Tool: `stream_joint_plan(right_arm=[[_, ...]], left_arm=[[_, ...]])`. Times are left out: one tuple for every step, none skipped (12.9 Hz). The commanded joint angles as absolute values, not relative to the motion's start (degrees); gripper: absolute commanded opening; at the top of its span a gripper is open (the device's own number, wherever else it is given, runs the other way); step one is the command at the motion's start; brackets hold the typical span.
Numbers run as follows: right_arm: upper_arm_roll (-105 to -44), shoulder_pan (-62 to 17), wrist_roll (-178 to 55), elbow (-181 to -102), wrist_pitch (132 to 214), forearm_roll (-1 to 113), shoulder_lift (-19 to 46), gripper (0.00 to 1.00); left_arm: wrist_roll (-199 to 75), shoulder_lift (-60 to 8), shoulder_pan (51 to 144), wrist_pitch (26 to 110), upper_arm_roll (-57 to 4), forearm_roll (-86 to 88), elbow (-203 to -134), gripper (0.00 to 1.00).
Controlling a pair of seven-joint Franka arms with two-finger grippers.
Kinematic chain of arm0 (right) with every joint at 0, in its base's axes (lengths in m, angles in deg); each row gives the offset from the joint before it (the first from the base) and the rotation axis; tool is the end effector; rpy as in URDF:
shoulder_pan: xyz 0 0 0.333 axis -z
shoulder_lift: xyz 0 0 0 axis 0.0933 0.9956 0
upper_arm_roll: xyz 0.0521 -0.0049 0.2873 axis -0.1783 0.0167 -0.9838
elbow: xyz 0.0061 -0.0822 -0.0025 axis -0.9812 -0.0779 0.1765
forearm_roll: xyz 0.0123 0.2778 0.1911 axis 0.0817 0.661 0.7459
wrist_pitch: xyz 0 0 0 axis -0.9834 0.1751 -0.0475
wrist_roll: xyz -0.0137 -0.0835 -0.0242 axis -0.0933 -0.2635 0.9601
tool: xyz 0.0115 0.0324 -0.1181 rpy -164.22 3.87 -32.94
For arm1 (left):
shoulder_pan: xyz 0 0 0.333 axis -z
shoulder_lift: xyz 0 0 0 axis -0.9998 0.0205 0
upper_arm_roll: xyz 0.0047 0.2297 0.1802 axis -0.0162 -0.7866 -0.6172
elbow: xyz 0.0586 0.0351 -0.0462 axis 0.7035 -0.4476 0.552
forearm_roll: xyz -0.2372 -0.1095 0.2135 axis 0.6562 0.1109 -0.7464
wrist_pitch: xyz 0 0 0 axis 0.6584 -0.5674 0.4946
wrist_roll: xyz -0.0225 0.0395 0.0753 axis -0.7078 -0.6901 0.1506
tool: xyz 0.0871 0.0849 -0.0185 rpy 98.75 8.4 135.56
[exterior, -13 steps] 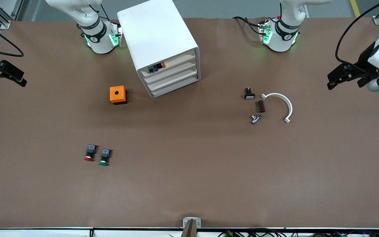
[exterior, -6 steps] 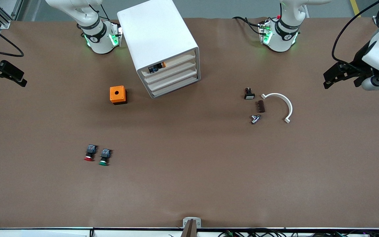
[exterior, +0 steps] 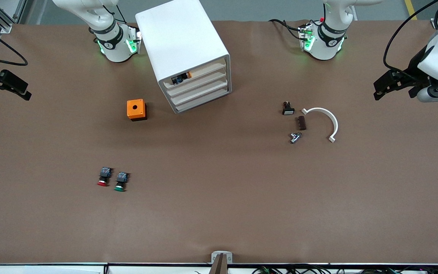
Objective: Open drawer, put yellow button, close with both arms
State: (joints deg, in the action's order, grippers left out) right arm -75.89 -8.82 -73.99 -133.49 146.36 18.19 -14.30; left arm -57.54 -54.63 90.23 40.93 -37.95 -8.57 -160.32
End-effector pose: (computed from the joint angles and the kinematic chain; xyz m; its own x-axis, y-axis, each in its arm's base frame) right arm 0.4759 -0.0117 0.6090 0.9881 -0.1511 0.0306 -0.1515 -0.9884 0.0127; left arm 0.4798 -0.0678 0.5965 0.9984 0.0511 0.0243 0.0513 -0.9986 -0.0102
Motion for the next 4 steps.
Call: stream_joint_plan(right_arm=[[-76.3, -8.35, -74.67, -133.9, 146.64, 18.58, -14.8, 1.0], [-76.3, -8.43, -74.76, -133.9, 146.56, 18.58, -14.8, 1.0], [-76.3, -8.35, -74.76, -133.9, 146.56, 18.58, -14.8, 1.0], [-76.3, -8.34, -74.76, -133.9, 146.56, 18.58, -14.8, 1.0]], left_arm=[[-58.29, -54.44, 89.53, 40.45, -37.53, -9.71, -159.87, 1.0], [-58.2, -54.35, 89.61, 40.45, -37.61, -9.8, -159.78, 1.0], [-58.29, -54.35, 89.61, 40.45, -37.62, -9.8, -159.69, 1.0], [-58.29, -54.43, 89.61, 40.01, -37.62, -9.8, -159.69, 1.0]])
